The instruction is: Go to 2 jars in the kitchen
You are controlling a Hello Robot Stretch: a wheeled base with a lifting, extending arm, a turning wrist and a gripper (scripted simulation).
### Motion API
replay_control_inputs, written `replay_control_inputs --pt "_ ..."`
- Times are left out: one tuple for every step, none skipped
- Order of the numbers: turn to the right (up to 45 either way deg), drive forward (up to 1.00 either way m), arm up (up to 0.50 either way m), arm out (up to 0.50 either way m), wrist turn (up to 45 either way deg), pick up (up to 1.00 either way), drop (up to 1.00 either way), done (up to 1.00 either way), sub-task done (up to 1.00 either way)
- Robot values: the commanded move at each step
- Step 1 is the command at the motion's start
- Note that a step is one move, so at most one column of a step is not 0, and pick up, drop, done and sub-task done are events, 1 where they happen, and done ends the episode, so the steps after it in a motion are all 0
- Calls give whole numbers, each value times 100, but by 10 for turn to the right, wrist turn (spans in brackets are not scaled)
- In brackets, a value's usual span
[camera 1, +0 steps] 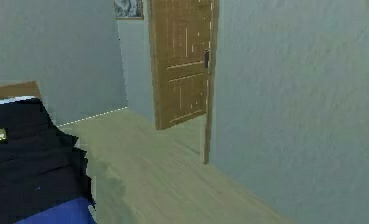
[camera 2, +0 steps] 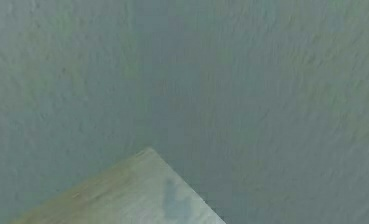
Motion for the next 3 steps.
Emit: replay_control_inputs --pt "0 55 0 0 0 0 0 0 0" --pt "-120 0 0 0 0 0 0 0 0" --pt "0 100 0 0 0 0 0 0 0"
